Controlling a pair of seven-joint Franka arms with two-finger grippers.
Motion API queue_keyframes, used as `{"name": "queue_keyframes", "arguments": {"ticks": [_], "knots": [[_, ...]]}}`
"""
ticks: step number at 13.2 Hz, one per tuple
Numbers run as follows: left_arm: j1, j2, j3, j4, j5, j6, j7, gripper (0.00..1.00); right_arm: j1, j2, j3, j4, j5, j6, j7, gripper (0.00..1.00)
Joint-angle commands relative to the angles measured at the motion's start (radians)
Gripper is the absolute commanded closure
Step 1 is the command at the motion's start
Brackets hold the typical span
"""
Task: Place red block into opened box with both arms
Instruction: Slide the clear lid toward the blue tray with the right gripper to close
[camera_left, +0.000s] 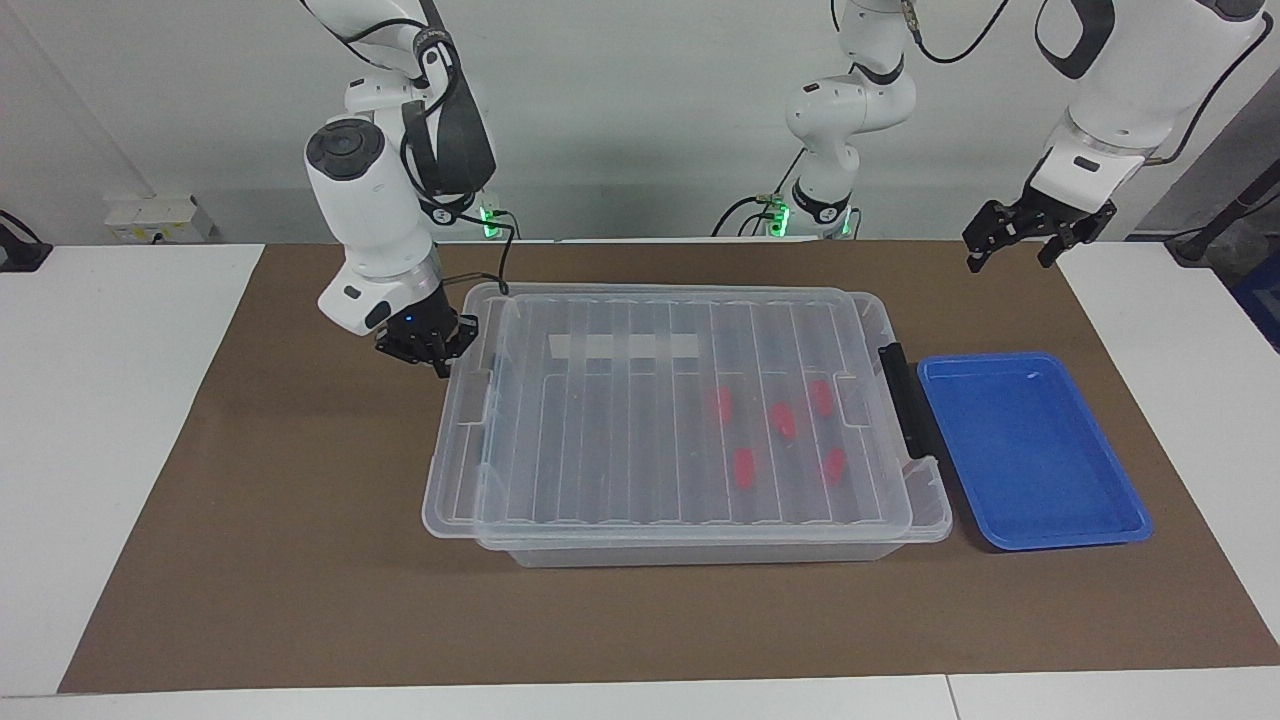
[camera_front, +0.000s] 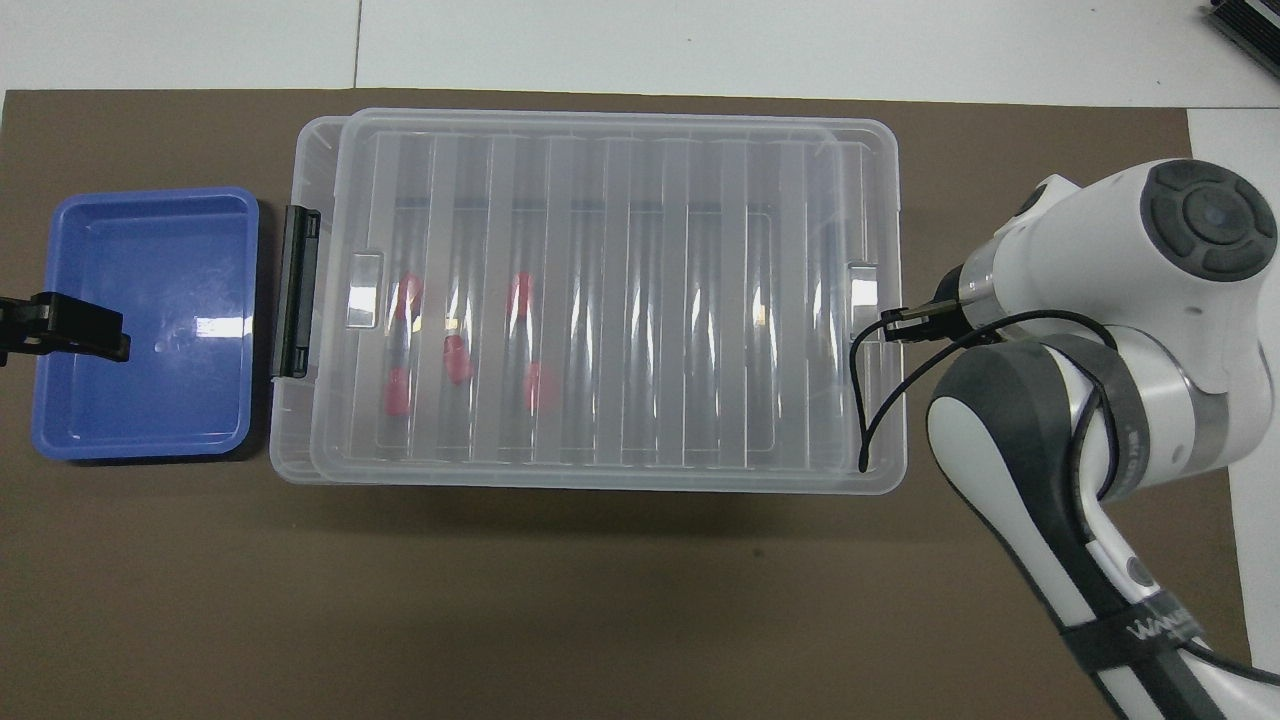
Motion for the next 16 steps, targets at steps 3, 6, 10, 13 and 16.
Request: {"name": "queue_keyframes", "arguments": {"ticks": [3,6,10,13,16], "knots": [[0.015,-0.043,-0.001,-0.068,-0.052,0.058,0.004,0.0,0.032,-0.023,0.003,-0.019,0.039,-0.005,-0.01,1.0],[0.016,-0.043,-0.001,-0.068,-0.067,0.062,0.003,0.0,0.04,-0.023,0.003,-0.019,0.042,-0.001,-0.009,1.0],[0.042,-0.041,0.001,-0.068,-0.11,0.064,0.003,0.0,0.042,-0.023,0.003,-0.019,0.042,-0.001,-0.009,1.0],[0.032,-0.041,-0.001,-0.064,-0.11,0.066,0.006,0.0,0.032,-0.024,0.003,-0.018,0.042,-0.01,-0.007,1.0],[0.022,-0.039,-0.013,-0.059,-0.109,0.067,0.0,0.0,0.003,-0.06,-0.002,-0.018,0.041,-0.062,0.086,1.0]]}}
